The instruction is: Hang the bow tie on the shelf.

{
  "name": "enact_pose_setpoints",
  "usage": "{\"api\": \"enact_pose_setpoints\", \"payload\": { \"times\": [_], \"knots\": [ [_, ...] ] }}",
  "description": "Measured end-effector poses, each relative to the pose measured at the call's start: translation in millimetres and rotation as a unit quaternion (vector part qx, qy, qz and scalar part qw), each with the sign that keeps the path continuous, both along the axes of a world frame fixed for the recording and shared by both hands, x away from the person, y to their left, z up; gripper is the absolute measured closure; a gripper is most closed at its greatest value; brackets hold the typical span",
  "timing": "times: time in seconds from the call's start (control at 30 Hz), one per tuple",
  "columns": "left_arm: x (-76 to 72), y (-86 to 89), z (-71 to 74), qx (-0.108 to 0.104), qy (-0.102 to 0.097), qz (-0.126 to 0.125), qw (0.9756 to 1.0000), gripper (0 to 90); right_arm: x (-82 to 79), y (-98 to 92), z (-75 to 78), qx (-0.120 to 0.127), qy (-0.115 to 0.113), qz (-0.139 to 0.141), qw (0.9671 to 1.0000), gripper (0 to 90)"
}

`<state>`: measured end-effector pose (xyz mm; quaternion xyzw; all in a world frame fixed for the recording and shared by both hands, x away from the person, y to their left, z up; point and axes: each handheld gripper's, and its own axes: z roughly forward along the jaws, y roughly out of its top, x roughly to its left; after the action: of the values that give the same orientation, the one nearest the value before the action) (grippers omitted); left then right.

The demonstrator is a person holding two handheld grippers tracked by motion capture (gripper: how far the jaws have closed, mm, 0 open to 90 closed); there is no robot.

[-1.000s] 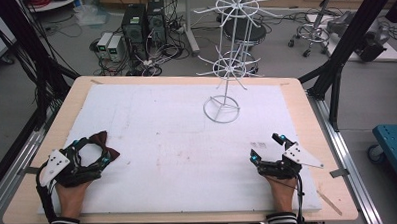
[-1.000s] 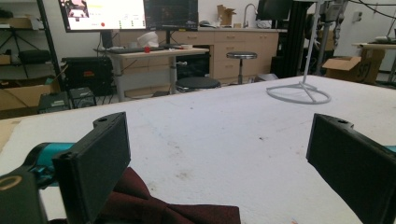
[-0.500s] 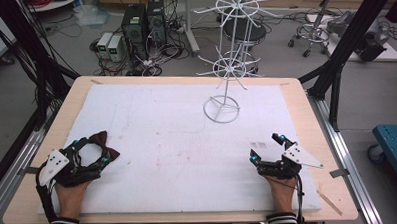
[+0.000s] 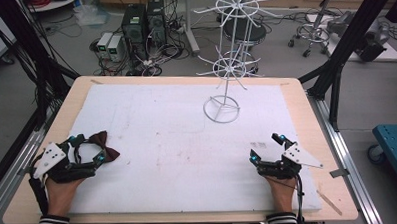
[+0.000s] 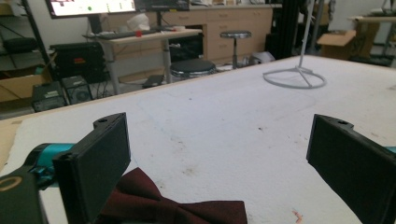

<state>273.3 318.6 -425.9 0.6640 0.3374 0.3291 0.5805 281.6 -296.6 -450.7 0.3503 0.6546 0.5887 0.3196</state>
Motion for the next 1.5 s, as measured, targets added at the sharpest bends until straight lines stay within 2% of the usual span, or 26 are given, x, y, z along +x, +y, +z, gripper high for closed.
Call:
{"api": "enact_pose_setpoints", "payload": {
  "times": [0.17, 0.3, 0.43, 0.5, 0.57, 0.73, 0.87, 1.0, 1.03, 1.17, 1.3, 1.37, 1.4, 1.43, 1.47, 1.5],
  "knots": [
    [7.3, 4.4, 15.4, 0.038, 0.008, -0.021, 0.9990, 6.7, 0.0, -0.1, 0.0, 0.001, 0.001, 0.000, 1.0000, 0.8],
    [16.7, 9.7, 29.6, 0.054, 0.020, -0.034, 0.9977, 6.7, 0.3, -0.1, 0.0, -0.002, -0.002, 0.001, 1.0000, 0.8],
    [24.1, 12.6, 37.8, 0.066, 0.031, -0.039, 0.9966, 6.7, -0.1, 0.0, 0.1, 0.000, 0.000, 0.000, 1.0000, 0.8],
    [31.5, 15.9, 44.2, 0.080, 0.039, -0.041, 0.9952, 6.6, 0.0, -0.1, 0.0, -0.001, 0.000, 0.000, 1.0000, 0.8],
    [34.9, 17.4, 46.3, 0.081, 0.045, -0.044, 0.9948, 6.7, 0.2, 0.0, 0.1, -0.001, -0.001, 0.001, 1.0000, 0.8],
    [46.7, 21.7, 53.0, 0.107, 0.065, -0.050, 0.9909, 6.7, 0.3, -0.1, 0.0, -0.002, -0.002, 0.001, 1.0000, 0.8],
    [53.9, 25.1, 57.6, 0.116, 0.075, -0.057, 0.9888, 6.6, 0.2, 0.0, 0.1, -0.001, -0.002, 0.001, 1.0000, 0.8],
    [61.7, 26.8, 60.5, 0.133, 0.085, -0.067, 0.9851, 6.7, 0.3, 0.0, 0.1, -0.003, -0.003, 0.001, 1.0000, 0.8],
    [63.7, 27.7, 61.4, 0.141, 0.089, -0.071, 0.9834, 6.7, 0.4, -0.1, 0.0, -0.003, -0.003, 0.000, 1.0000, 0.8],
    [71.4, 30.7, 62.6, 0.147, 0.103, -0.083, 0.9803, 6.6, 0.4, 0.0, 0.1, -0.004, -0.004, 0.000, 1.0000, 0.8],
    [78.1, 32.6, 64.4, 0.177, 0.114, -0.092, 0.9732, 6.6, 0.0, 0.3, 0.1, -0.003, -0.001, 0.000, 1.0000, 0.8],
    [81.3, 33.1, 66.5, 0.183, 0.114, -0.100, 0.9713, 6.7, -0.3, 0.5, 0.1, -0.003, 0.000, 0.000, 1.0000, 0.8],
    [83.2, 33.2, 67.6, 0.190, 0.116, -0.101, 0.9697, 6.7, -0.4, 0.6, 0.1, -0.003, 0.000, 0.000, 1.0000, 0.8],
    [85.3, 33.0, 68.4, 0.199, 0.120, -0.103, 0.9671, 6.7, -0.8, 0.8, 0.0, -0.001, 0.003, 0.000, 1.0000, 0.8],
    [87.2, 32.5, 69.3, 0.209, 0.126, -0.105, 0.9641, 6.7, -0.4, 0.4, 0.1, -0.003, 0.000, -0.001, 1.0000, 0.8],
    [90.8, 31.3, 70.3, 0.223, 0.133, -0.110, 0.9593, 6.6, -0.4, 0.6, 0.1, -0.003, 0.000, 0.000, 1.0000, 0.8]
  ]
}}
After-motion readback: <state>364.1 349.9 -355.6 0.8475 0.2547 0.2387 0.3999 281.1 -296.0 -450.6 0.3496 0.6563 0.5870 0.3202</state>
